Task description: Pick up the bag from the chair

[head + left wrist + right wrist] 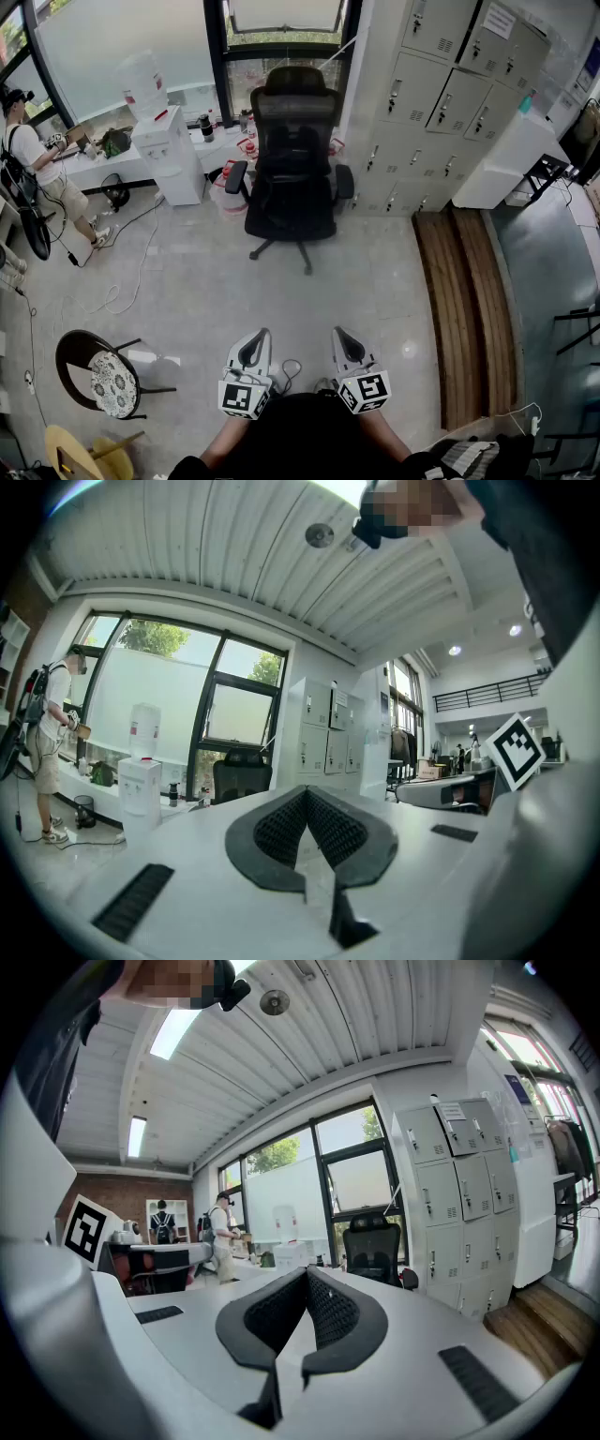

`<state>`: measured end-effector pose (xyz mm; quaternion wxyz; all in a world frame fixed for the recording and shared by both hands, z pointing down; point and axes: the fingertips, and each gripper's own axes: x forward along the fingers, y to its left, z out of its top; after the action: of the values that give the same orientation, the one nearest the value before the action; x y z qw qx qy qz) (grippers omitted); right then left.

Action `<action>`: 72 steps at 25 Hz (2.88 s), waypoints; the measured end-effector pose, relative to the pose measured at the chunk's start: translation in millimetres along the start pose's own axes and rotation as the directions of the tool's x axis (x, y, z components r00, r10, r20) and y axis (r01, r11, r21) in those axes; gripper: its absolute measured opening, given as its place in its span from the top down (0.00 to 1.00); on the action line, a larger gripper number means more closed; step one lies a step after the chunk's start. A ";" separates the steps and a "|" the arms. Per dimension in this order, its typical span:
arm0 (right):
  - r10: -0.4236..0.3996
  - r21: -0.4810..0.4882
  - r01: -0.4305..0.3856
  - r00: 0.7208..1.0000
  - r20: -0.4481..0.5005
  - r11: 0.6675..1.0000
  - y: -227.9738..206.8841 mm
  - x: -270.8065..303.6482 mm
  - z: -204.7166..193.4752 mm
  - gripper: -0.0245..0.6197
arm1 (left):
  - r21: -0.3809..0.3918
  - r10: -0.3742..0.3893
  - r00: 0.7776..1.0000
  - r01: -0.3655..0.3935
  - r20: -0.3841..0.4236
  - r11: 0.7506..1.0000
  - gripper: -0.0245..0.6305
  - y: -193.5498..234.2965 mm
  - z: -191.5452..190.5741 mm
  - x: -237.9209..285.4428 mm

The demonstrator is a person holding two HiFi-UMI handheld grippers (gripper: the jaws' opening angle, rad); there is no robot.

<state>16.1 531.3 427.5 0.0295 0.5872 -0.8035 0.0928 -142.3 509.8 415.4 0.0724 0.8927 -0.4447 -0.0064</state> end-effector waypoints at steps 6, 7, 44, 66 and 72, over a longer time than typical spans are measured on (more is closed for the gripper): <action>0.005 -0.003 -0.005 1.000 -0.002 1.000 5.8 -1.0 -1.7 0.96 | -0.004 -0.004 1.000 0.004 0.000 1.000 0.96 1.5 -1.0 -3.6; 0.008 -0.003 -0.008 1.000 -0.002 1.000 6.3 -1.2 -1.4 0.96 | -0.005 -0.004 1.000 0.004 -0.001 1.000 0.96 1.1 -0.8 -3.6; 0.090 0.061 -0.088 0.995 -0.035 0.994 -66.6 -41.4 -27.2 0.73 | -0.016 0.049 0.997 -0.050 -0.068 0.999 0.70 -73.3 -35.1 14.3; 0.086 0.028 -0.084 0.993 -0.085 0.996 -95.0 186.2 7.0 0.73 | -0.066 -0.010 0.998 0.006 -0.069 0.998 0.70 95.1 -15.9 193.7; 0.044 0.014 -0.043 0.996 -0.077 0.999 -100.9 264.3 24.3 0.73 | -0.021 -0.059 0.996 0.058 -0.067 0.998 0.69 162.6 0.5 247.7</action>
<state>31.8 249.3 456.6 0.0551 0.5657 -0.8139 0.1209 -121.5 216.2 450.0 0.0956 0.9043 -0.4157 0.0172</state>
